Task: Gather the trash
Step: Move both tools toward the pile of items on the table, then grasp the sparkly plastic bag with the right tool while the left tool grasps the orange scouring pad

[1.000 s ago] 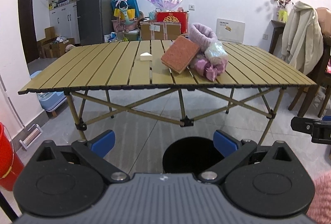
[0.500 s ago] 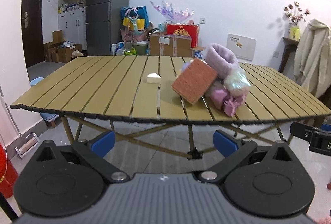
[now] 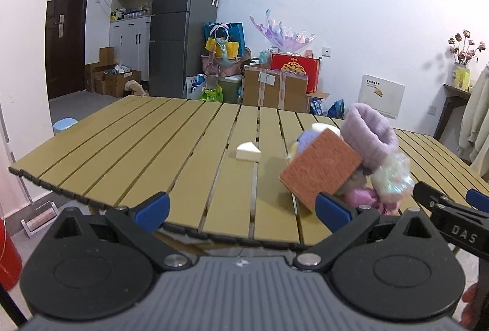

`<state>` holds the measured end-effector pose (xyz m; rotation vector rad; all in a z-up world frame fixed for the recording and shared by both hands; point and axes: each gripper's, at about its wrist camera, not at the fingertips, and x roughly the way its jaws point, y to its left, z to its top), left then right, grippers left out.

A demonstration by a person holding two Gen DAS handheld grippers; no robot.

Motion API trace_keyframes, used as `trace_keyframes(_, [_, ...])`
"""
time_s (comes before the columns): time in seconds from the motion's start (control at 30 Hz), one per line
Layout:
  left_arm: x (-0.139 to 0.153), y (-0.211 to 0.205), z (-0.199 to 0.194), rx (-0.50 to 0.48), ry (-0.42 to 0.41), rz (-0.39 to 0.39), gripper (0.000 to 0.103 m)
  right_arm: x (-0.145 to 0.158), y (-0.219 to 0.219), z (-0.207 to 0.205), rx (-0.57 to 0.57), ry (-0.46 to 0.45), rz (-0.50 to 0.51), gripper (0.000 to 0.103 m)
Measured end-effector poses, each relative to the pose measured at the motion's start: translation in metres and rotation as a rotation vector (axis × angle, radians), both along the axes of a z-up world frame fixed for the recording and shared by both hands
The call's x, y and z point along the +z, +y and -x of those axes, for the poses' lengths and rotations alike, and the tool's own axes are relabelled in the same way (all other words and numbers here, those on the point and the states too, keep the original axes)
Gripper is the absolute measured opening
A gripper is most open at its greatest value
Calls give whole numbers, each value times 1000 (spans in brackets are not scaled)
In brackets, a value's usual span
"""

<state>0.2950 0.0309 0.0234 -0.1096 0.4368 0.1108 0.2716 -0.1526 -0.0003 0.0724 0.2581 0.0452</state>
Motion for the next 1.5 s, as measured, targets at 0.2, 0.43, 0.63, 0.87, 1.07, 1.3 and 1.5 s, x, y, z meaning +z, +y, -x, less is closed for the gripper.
trace_keyframes(0.2, [-9, 1, -24, 12, 9, -47, 103, -13, 8, -39, 6, -5, -32, 103])
trace_keyframes(0.43, [-20, 13, -45, 14, 17, -50, 103, -30, 14, -68, 34, 42, -58, 103])
trace_keyframes(0.63, [-24, 17, -57, -3, 35, -62, 103, -37, 19, -77, 36, 47, -28, 103])
trace_keyframes(0.87, [-25, 13, -61, -32, 33, -70, 103, -40, 26, -82, 60, 55, -13, 102])
trace_keyframes(1.07, [-30, 10, -66, -42, 53, -75, 103, -40, 26, -88, 37, 52, 4, 95])
trace_keyframes(1.3, [-33, 11, -64, -41, 59, -72, 103, -38, 17, -88, 44, 28, -45, 76])
trace_keyframes(1.5, [-32, 9, -66, -50, 61, -74, 103, -36, 14, -85, 71, 7, -63, 51])
